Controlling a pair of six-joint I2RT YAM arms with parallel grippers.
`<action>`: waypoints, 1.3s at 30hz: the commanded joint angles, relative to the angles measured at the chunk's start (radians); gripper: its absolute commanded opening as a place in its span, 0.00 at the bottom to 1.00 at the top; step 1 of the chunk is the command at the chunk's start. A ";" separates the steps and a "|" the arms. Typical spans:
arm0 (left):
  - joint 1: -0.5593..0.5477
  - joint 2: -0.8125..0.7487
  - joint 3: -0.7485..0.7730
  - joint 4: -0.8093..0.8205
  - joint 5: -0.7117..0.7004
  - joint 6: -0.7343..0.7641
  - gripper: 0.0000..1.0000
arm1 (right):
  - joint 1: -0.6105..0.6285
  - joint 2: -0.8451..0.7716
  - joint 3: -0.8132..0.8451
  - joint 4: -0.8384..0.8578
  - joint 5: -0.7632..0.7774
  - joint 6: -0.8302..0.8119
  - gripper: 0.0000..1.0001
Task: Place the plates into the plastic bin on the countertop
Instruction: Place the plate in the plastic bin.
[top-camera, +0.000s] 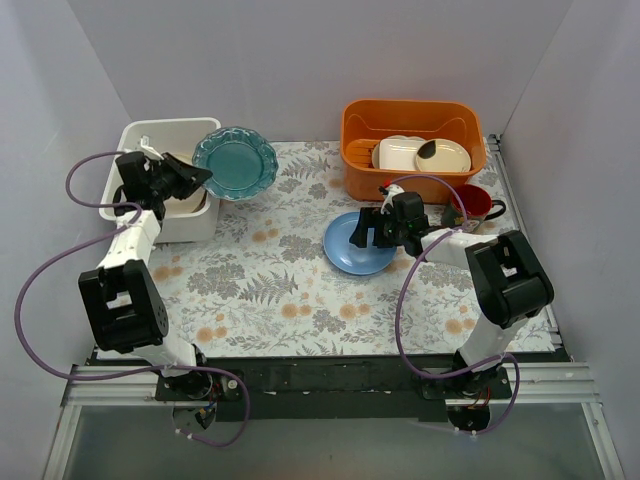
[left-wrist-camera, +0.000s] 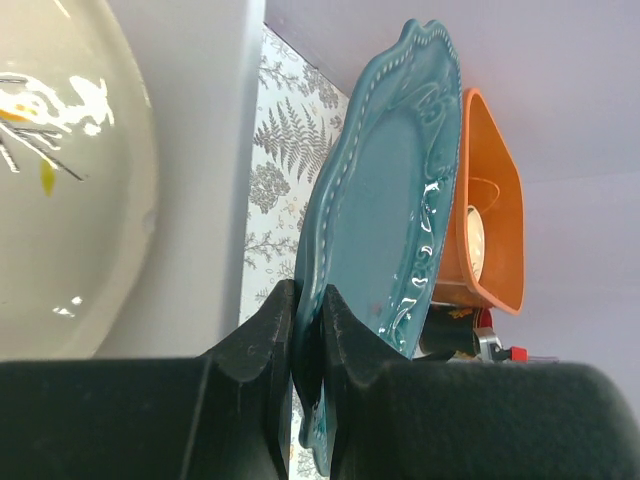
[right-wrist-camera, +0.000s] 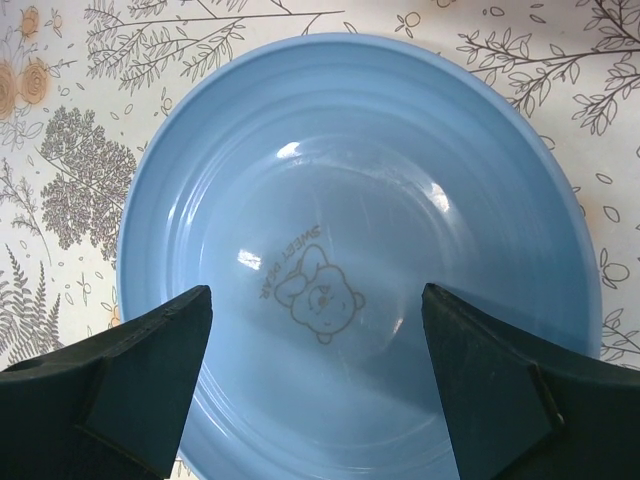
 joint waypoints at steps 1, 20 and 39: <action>0.032 -0.103 0.006 0.150 0.080 -0.067 0.00 | 0.002 0.018 0.030 0.030 -0.018 0.006 0.93; 0.154 -0.151 -0.075 0.217 0.027 -0.141 0.00 | 0.002 0.032 0.041 0.033 -0.038 -0.001 0.94; 0.274 -0.177 -0.161 0.292 -0.019 -0.234 0.00 | 0.002 0.049 0.046 0.039 -0.056 0.003 0.94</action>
